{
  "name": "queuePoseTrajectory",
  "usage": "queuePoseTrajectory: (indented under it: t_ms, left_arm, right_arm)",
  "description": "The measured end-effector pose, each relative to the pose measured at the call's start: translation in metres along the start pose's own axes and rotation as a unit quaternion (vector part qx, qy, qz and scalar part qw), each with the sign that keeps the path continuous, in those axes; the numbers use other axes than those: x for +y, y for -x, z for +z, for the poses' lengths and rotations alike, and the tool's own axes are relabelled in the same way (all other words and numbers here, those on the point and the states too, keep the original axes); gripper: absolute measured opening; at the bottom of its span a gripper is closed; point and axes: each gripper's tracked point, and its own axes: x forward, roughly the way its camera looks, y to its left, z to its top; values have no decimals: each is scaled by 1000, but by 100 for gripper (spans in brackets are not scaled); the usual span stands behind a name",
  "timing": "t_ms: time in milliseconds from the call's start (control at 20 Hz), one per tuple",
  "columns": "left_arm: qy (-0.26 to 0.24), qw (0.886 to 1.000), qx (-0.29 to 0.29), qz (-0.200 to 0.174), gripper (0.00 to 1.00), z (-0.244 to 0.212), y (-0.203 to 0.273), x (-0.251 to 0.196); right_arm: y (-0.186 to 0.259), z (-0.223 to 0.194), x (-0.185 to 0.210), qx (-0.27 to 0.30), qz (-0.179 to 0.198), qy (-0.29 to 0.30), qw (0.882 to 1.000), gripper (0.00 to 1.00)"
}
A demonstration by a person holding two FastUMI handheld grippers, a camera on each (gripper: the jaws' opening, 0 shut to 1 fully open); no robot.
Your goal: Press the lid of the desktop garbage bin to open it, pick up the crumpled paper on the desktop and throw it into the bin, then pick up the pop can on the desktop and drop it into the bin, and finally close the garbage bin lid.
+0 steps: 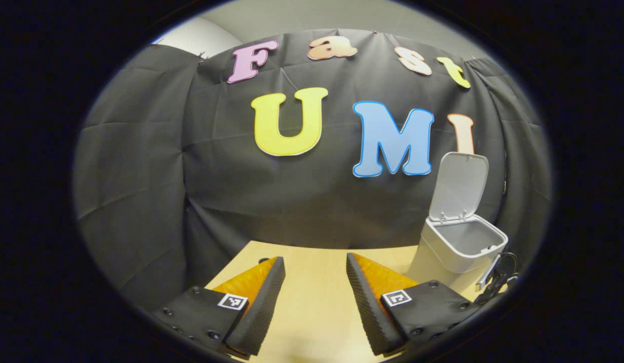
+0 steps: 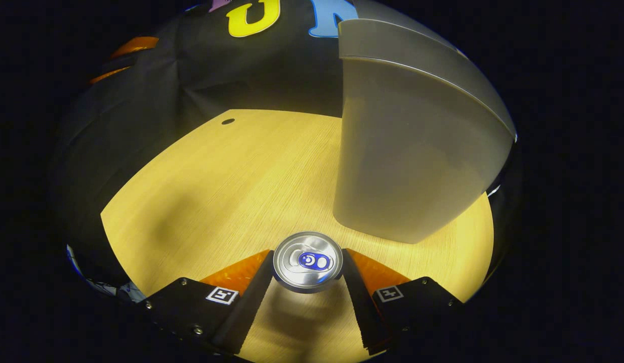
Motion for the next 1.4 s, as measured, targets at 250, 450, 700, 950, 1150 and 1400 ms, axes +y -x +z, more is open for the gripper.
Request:
queuePoseTrajectory:
  t_ms: [250, 450, 700, 950, 1150, 1400]
  left_arm:
    - [0, 1000, 3, -7, 86, -4, -1, -5]
    - [-1, 1000, 2, -17, 82, -5, -4, -13]
    - [-3, 1000, 0, -27, 82, -4, -6, -23]
    - [-6, 999, -3, -37, 86, -1, -7, -33]
    - [-5, 999, -4, -39, 84, 1, -7, -36]
    - [-9, 999, -5, -36, 81, 3, -7, -33]
  right_arm:
    - [30, 22, 0, -33, 7, -17, 999, 84]
    - [78, 62, 7, -89, 26, -14, 996, 84]
    - [148, 150, 16, -202, 43, -2, 978, 84]
    - [204, 244, -8, -322, 23, -15, 946, 83]
    - [198, 270, -46, -336, -20, -24, 941, 83]
    - [157, 253, -78, -279, -62, -39, 957, 83]
